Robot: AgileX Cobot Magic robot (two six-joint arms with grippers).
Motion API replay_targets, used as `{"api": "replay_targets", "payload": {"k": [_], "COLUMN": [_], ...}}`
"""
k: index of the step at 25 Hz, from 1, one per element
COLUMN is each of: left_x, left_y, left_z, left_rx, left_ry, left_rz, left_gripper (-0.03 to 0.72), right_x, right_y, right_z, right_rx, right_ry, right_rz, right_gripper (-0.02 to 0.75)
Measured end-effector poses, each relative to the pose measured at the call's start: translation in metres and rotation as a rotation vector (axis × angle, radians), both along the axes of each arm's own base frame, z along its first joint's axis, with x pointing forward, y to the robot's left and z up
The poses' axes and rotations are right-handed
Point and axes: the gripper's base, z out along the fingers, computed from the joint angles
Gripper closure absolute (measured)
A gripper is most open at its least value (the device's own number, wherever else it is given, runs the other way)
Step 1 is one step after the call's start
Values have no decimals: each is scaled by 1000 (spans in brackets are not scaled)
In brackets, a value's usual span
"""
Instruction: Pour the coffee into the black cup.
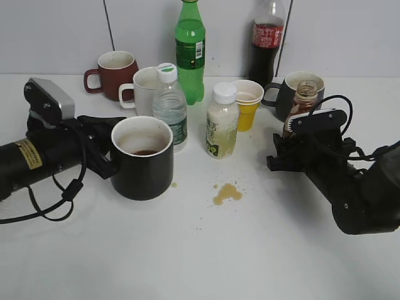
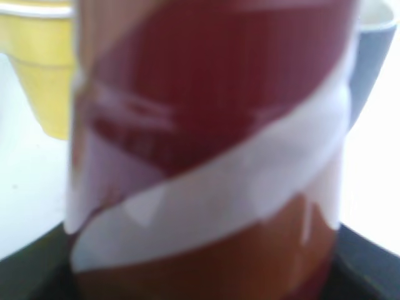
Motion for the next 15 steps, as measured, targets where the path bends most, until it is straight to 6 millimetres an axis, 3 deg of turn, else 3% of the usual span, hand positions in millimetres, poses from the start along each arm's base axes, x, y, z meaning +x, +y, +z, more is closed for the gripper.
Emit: {"api": "replay_targets", "payload": {"k": [10,15], "left_x": [-3,1], "left_y": [-31,-51], "left_z": [5,9], "left_rx": [-9,22], "left_ry": [-15,-21], "left_rz": [-55,-96], "left_gripper": [647,648], "right_x": [-10,-17], "right_y": [21,35], "right_z": [73,89], "right_rx": [-166,-343], "right_ry": [-233,-346], "right_rz": [315,425], "right_gripper": [234,234]}}
